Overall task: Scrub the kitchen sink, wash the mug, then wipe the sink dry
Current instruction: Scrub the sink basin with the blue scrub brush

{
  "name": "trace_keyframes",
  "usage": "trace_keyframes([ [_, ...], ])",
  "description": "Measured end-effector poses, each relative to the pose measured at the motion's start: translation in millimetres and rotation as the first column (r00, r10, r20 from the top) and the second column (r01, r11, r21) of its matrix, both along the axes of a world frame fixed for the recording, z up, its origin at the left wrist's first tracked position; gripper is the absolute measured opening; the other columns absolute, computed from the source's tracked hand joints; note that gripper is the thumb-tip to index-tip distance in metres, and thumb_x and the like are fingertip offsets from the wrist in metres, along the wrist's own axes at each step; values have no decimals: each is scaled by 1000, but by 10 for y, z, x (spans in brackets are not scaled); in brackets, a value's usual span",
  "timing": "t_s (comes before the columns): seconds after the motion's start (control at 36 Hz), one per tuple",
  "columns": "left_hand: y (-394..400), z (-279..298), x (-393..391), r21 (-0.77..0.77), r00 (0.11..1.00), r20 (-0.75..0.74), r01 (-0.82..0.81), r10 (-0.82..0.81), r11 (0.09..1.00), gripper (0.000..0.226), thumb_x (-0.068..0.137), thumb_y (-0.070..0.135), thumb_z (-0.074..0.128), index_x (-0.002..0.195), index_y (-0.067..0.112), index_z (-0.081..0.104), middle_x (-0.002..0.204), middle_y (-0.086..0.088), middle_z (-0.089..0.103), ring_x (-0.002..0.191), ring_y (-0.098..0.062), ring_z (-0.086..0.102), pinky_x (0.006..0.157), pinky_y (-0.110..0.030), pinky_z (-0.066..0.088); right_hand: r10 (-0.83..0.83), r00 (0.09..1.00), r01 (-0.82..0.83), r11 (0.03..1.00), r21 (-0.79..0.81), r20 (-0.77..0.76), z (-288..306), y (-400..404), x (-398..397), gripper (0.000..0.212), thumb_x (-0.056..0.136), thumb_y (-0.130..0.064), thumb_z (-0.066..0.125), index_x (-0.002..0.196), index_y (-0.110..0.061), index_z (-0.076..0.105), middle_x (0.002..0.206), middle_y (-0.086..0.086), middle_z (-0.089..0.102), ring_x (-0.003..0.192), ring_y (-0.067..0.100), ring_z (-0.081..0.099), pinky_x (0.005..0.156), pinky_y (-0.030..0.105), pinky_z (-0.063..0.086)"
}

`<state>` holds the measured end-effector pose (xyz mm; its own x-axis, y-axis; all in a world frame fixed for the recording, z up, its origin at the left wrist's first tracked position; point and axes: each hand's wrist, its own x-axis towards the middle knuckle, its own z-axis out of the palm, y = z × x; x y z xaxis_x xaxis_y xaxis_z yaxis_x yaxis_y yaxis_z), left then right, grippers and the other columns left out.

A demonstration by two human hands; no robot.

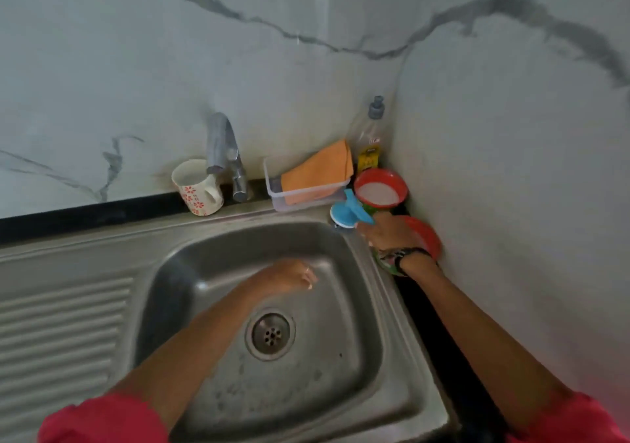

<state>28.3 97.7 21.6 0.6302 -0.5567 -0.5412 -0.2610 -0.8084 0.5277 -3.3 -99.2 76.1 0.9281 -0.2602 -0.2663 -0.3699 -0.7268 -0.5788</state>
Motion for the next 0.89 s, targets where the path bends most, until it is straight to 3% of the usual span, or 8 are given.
trace_keyframes([
  [0.08,-228,130,273,-174,986,66,-141,155,975,30,89,1,54,119,0,61,121,-12,62,113,-21,57,96,-17,38,-105,989,106,994,-2,106,177,-244,272,32,94,-25,50,114,-1,60,108,19,65,100,33,60,70,26,37],
  [0.14,-382,172,428,-247,963,39,-248,266,937,32,88,-2,56,120,-1,59,121,-13,61,111,-20,58,95,-22,42,-141,982,144,989,-18,130,216,-389,466,36,92,-23,51,124,-7,56,116,20,63,106,35,59,81,31,43],
  [0.28,-798,258,713,-285,952,51,-277,303,918,47,82,-3,61,127,-2,51,128,-17,54,117,-30,53,91,-31,43,-177,984,175,980,-92,-17,169,-634,838,39,95,-22,47,126,1,53,127,23,56,117,35,53,91,34,43],
  [0.42,-1143,245,811,-270,962,83,-229,259,935,39,84,-6,57,122,-5,51,120,-15,53,110,-27,52,61,-14,32,-258,966,254,964,-78,-35,11,-680,1017,38,96,-22,44,125,2,54,128,22,55,117,34,54,91,34,44],
  [0.5,-1276,184,836,-265,951,154,-221,267,939,35,86,-9,51,120,-6,51,116,-11,50,114,-23,47,69,-8,29,-208,978,207,976,-66,-5,-48,-593,1076,37,96,-19,46,126,1,54,128,22,55,118,34,53,92,34,43],
  [0.61,-1265,124,803,-210,924,238,-251,299,945,28,91,-1,42,115,-4,56,124,-17,54,117,-28,50,94,-32,40,-119,993,116,981,-155,-12,-10,-548,1084,37,96,-19,46,127,-1,52,129,19,55,119,33,52,95,33,42],
  [0.67,-1217,75,802,-167,928,268,-220,259,961,31,91,1,39,118,-1,54,126,-18,54,118,-28,51,98,-39,43,-133,991,127,965,-227,-11,-9,-572,1087,36,97,-19,44,127,-1,52,129,19,54,119,32,52,93,33,43],
  [0.89,-919,-25,673,-213,941,269,-152,207,965,44,89,3,46,133,4,44,139,-13,45,130,-25,41,106,-35,35,-91,981,129,965,-227,170,-121,-621,854,38,95,-24,47,129,-7,53,121,20,60,111,35,56,86,36,45],
])
